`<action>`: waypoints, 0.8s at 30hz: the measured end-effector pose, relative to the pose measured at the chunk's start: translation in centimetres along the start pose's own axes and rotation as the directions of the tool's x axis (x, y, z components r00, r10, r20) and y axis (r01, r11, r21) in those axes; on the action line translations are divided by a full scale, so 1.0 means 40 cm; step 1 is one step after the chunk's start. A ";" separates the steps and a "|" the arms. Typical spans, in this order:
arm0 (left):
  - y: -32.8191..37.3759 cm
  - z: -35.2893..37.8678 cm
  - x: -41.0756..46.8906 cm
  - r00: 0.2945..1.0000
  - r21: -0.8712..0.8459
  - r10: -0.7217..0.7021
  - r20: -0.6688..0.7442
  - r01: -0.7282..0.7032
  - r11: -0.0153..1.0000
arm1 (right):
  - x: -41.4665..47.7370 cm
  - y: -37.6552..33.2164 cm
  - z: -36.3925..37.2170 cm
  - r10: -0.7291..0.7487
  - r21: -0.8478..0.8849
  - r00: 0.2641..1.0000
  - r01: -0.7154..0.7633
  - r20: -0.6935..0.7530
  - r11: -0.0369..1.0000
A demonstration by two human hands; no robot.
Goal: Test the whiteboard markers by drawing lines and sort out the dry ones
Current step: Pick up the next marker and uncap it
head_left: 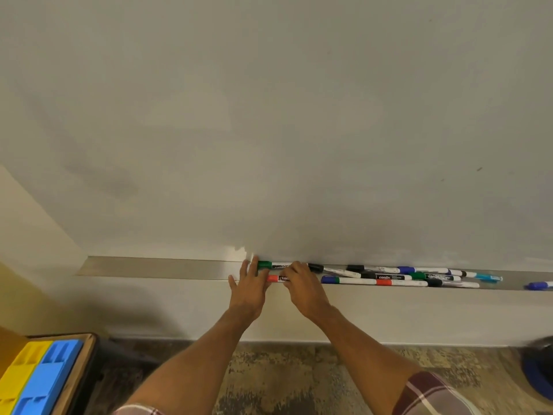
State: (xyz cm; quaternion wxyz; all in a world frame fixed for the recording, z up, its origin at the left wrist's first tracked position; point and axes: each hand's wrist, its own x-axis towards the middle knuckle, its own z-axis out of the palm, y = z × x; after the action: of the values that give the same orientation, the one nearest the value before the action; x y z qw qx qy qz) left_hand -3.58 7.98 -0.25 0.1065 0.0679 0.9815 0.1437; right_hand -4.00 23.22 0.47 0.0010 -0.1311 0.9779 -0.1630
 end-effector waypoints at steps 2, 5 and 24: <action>0.002 -0.009 -0.009 0.994 0.051 0.068 -0.090 -0.064 0.997 | -0.014 0.001 -0.015 -0.031 0.040 0.998 0.033 -0.051 0.999; 0.011 -0.021 -0.025 0.964 0.134 0.198 -0.177 -0.176 0.975 | -0.029 0.003 -0.044 -0.051 0.086 0.997 0.056 -0.060 0.995; 0.107 -0.127 -0.051 0.799 0.575 0.585 -0.142 -0.414 0.706 | -0.115 0.033 -0.213 -0.165 0.081 0.986 0.167 -0.038 0.983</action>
State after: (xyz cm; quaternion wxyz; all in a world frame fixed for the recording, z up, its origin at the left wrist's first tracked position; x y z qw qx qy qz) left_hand -2.32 10.36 6.18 -0.1167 0.3368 0.9297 -0.0925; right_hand -0.28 28.31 7.94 -0.0224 -0.2095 0.9558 -0.2052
